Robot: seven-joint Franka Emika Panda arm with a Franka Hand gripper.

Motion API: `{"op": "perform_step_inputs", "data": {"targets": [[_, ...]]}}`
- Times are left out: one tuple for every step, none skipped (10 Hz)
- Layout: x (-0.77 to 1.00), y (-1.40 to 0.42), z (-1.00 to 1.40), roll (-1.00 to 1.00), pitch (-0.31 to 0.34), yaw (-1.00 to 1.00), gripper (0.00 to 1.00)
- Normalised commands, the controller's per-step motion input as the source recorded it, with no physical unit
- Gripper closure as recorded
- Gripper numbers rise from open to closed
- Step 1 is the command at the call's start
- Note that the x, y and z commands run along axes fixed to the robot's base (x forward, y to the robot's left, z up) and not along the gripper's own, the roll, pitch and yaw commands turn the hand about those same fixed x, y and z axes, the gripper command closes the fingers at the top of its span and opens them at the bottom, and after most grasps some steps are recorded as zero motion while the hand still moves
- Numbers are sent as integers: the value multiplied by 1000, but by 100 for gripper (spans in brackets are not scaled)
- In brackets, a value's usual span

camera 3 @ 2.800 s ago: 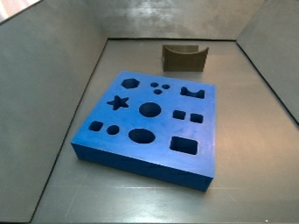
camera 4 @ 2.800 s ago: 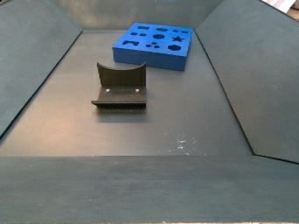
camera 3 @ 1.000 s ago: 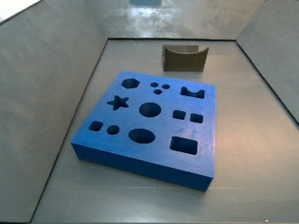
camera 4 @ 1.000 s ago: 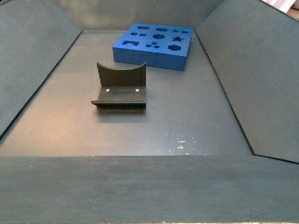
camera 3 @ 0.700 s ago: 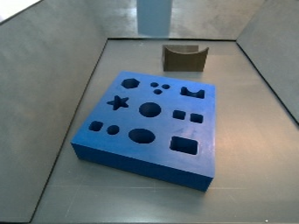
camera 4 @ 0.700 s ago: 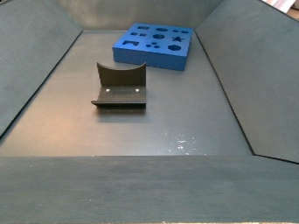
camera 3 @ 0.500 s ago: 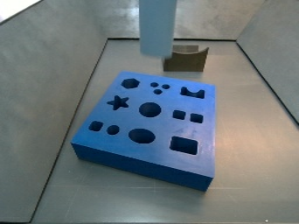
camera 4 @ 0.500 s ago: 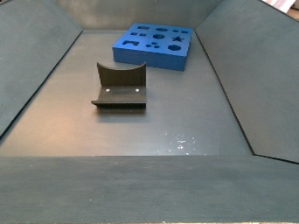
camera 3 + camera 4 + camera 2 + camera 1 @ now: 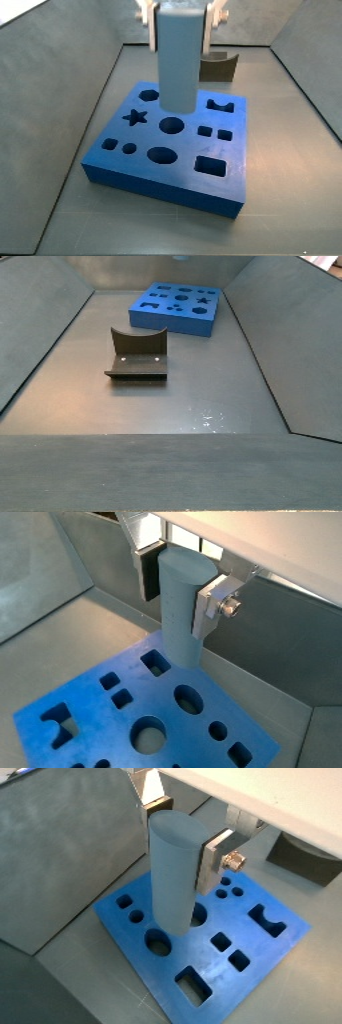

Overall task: Pick up the oval object. Move up. Move to above the board. Insert the oval object.
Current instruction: Insert the oval object.

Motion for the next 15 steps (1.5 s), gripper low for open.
{"op": "perform_step_inputs", "data": {"targets": [[-14, -86, -391, 109, -67, 134, 100], [-34, -14, 0, 0, -29, 6, 100], [0, 0, -40, 30, 0, 0, 100], [-100, 0, -409, 190, -79, 134, 100], [-143, 0, -483, 214, -127, 137, 100], [-120, 0, -449, 201, -117, 129, 100], [-20, 0, -317, 140, -64, 131, 100], [0, 0, -174, 46, -63, 94, 100], [0, -6, -197, 31, -69, 54, 100], [0, 0, -494, 101, -146, 191, 100], [0, 0, -591, 89, -186, 320, 100], [0, -31, -409, 56, -149, 337, 100], [0, -49, -237, 0, -107, 220, 100], [0, -114, -357, 47, -133, 234, 100], [0, -229, -554, 103, -197, 286, 100]]}}
